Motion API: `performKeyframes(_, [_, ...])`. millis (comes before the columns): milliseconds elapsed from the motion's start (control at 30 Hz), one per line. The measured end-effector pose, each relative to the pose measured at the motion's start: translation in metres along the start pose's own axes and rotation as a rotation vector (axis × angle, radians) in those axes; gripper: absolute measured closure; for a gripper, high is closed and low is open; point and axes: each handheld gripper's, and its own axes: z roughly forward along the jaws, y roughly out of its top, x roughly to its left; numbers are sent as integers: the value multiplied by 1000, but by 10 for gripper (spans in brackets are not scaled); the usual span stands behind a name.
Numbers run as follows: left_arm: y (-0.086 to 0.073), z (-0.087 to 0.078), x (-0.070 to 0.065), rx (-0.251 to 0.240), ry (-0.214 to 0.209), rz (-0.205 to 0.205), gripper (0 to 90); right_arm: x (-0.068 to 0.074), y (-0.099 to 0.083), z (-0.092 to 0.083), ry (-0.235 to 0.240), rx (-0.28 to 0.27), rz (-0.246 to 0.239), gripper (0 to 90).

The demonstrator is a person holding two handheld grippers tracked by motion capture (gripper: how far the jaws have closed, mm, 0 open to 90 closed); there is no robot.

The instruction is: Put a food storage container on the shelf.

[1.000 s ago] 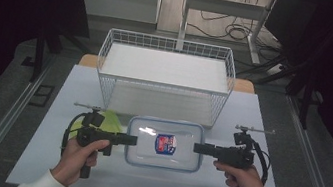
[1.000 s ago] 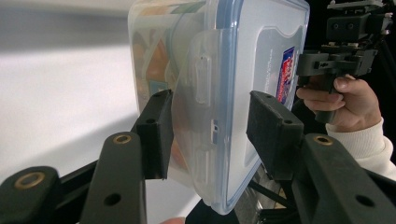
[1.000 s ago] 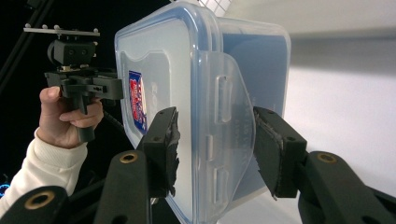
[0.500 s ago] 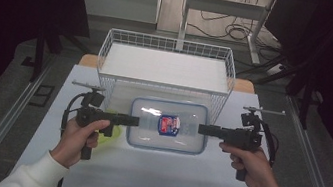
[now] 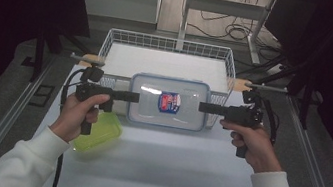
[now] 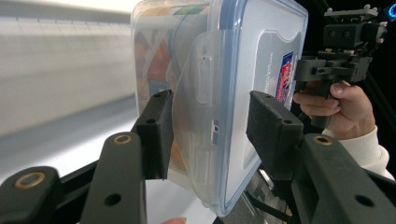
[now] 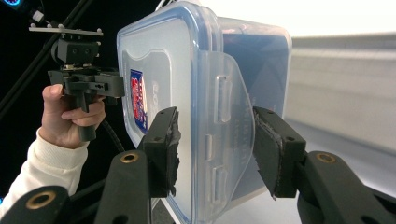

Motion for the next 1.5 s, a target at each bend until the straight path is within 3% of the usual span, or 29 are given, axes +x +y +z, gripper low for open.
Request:
performKeyframes(833, [93, -4, 21, -8, 42, 29, 520, -19, 83, 28, 18, -44, -8, 519])
performKeyframes(1167, [119, 8, 47, -10, 25, -5, 520, -35, 107, 43, -7, -37, 17, 518])
performKeyframes(1300, [123, 12, 61, 1, 25, -33, 519, -42, 112, 52, -19, -17, 43, 517])
performKeyframes(1500, [125, 12, 72, -20, -7, -70, 529, -47, 115, 59, -25, -15, 79, 511])
